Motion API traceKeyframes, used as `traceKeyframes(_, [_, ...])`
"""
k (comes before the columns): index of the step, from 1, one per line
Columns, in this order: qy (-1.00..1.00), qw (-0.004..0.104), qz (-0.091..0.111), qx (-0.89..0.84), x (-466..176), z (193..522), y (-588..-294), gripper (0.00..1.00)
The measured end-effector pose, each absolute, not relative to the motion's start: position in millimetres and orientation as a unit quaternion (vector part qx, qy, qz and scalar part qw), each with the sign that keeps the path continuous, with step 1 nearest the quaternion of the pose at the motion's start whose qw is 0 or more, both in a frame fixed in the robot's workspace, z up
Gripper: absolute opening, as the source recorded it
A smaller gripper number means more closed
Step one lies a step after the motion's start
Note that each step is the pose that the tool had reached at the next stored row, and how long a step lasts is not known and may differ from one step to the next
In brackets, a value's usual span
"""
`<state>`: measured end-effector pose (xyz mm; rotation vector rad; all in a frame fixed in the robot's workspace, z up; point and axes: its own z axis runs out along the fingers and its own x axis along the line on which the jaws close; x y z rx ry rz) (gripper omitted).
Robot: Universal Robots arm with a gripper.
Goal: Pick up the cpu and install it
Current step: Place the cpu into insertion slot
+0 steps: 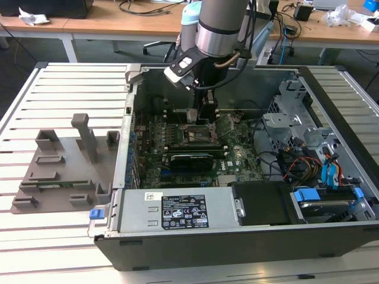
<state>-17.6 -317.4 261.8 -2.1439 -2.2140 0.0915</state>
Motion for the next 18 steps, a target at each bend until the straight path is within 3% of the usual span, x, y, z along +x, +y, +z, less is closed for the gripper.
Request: traceKeyframes(18, [-0.718,0.029,0.030,-0.695,-17.5,253.2,-317.4,0.55])
